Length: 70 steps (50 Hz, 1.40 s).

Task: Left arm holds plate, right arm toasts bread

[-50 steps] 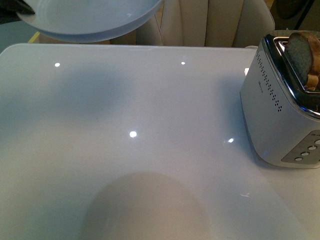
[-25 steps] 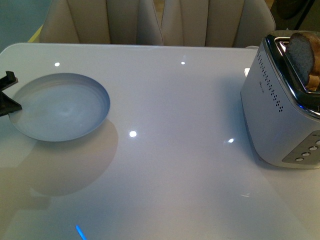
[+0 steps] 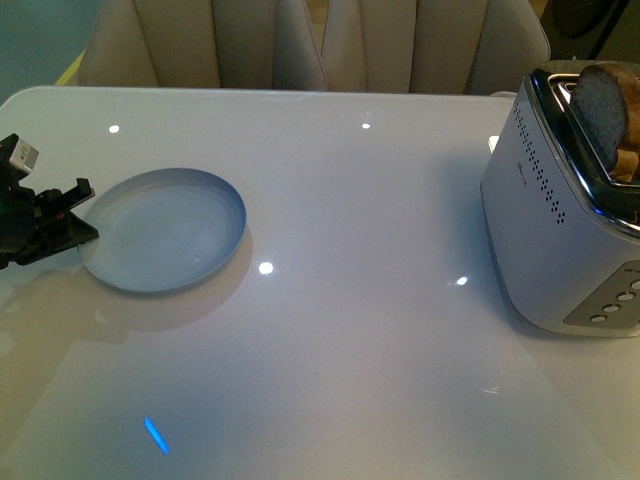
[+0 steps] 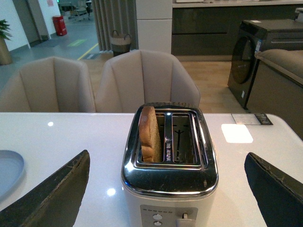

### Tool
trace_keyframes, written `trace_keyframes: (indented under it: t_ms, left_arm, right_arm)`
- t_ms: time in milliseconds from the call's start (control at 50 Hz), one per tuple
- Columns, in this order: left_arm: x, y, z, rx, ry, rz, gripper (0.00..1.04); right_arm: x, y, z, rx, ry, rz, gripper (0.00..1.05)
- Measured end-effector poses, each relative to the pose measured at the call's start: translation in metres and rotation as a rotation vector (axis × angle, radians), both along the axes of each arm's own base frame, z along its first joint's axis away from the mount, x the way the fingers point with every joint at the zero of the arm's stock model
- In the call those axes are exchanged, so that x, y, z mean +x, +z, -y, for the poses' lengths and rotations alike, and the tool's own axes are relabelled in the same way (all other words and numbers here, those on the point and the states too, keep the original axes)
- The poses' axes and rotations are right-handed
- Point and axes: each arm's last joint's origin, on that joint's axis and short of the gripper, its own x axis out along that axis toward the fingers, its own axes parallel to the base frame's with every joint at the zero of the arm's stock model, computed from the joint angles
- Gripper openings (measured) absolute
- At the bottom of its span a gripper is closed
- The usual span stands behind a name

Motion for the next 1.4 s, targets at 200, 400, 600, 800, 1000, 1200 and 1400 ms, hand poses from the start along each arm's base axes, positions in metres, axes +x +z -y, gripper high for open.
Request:
trace_keyframes:
  t_ms: [200,400,600,800,1000,1200,1400]
  left_arm:
    - [0.000,-0.009,0.000,-0.019,-0.011,-0.016,0.08]
    - [0.001,-0.006,0.000,-0.018,-0.010,-0.009,0.45]
    - [-0.004,0.026,-0.002,0.000,-0.004,0.063,0.75]
    - [-0.015,0.080,-0.004,0.080,0.049,0.201,0.99]
    - [-0.033,0.138,0.008,0.068,0.098,0.341,0.98]
    - [-0.062,0.209,0.057,0.170,0.155,0.684,0.88]
    - [-0.131,0.227,0.073,0.433,0.131,0.980,0.47]
  right_arm:
    - [0.000,0.000,0.000,0.000,0.000,0.000,0.96]
    - [0.000,0.000,0.000,0.000,0.000,0.000,0.96]
    - [0.000,0.000,0.000,0.000,0.000,0.000,0.96]
    - [0.000,0.000,0.000,0.000,0.000,0.000,0.96]
    - [0.000,0.000,0.000,0.000,0.000,0.000,0.96]
    - [0.000,0.000,0.000,0.000,-0.001,0.000,0.96]
    - [0.000,0.000,0.000,0.000,-0.001,0.001,0.96]
